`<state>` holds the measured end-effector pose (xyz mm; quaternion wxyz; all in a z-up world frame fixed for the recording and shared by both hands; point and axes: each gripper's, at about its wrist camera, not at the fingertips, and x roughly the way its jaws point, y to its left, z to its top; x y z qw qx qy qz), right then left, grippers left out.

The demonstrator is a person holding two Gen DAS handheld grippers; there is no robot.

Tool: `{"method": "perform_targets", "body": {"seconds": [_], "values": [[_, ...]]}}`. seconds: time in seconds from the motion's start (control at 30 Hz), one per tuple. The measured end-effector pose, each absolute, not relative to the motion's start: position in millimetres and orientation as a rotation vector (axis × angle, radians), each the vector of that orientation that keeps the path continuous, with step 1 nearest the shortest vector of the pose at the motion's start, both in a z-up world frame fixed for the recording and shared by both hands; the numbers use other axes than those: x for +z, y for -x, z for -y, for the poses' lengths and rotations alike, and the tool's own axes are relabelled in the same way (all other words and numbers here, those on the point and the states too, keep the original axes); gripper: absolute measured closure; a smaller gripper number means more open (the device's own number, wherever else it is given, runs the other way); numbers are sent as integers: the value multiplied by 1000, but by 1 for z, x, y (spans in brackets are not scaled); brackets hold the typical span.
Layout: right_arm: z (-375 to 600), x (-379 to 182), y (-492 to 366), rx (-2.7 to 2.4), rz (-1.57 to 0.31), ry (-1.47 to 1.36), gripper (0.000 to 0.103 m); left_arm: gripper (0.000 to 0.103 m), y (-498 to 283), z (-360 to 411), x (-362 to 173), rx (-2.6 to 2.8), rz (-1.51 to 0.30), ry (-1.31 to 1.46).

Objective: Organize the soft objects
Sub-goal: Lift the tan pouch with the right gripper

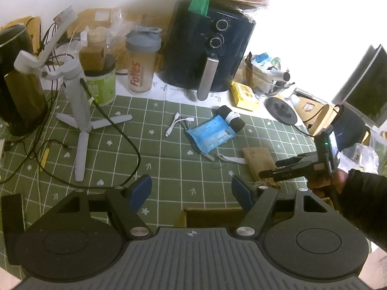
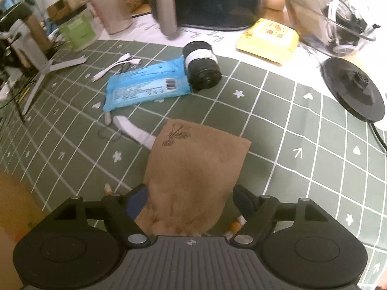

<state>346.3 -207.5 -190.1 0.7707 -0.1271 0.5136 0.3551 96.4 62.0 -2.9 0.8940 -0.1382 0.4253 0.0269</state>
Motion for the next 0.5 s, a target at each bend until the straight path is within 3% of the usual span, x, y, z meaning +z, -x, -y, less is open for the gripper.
{"method": "perform_targets", "body": {"seconds": [0.1, 0.17, 0.27, 0.3, 0.33, 0.5], "values": [[203, -194, -344, 730, -1103, 282, 24, 31, -100, -63, -1, 51, -877, 273], [198, -198, -340, 715, -1098, 320, 31, 31, -103, -62, -1, 50, -874, 266], [194, -200, -329, 720, -1056, 389, 57, 31, -106, -63, 1, 45, -867, 254], [193, -199, -327, 723, -1048, 394, 81, 31, -108, -63, 1, 43, -866, 251], [194, -197, -326, 715, -1044, 395, 95, 31, -109, -63, 2, 42, -864, 248], [209, -178, -324, 704, -994, 325, 97, 31, -114, -63, 6, 26, -849, 220]]}}
